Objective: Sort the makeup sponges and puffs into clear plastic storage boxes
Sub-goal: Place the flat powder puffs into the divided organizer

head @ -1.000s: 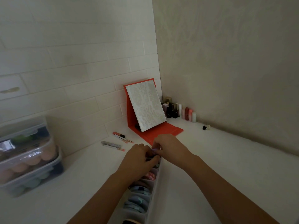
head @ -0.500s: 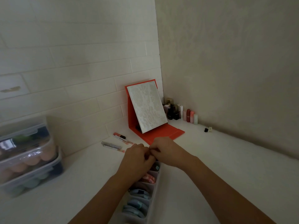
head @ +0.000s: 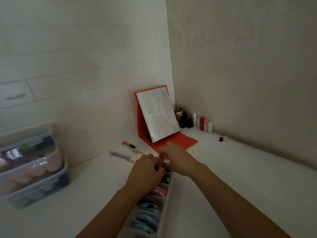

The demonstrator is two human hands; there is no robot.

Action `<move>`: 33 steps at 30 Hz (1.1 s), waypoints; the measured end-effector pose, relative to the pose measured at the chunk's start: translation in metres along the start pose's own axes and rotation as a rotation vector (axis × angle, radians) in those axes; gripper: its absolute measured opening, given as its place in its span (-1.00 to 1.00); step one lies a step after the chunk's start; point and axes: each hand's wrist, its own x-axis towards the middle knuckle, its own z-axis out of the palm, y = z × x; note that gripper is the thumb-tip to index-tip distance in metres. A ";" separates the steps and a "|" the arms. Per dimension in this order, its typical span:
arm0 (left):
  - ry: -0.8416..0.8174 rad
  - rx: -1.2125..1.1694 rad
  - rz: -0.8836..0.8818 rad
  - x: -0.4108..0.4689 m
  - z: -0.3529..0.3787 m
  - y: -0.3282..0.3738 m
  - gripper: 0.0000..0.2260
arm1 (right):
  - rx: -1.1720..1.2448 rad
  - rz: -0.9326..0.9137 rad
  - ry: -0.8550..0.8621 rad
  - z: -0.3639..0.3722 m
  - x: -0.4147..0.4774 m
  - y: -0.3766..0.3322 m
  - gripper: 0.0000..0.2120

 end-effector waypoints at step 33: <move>-0.018 0.002 -0.004 -0.003 -0.004 0.007 -0.75 | 0.115 -0.027 -0.105 -0.028 -0.019 0.022 -0.77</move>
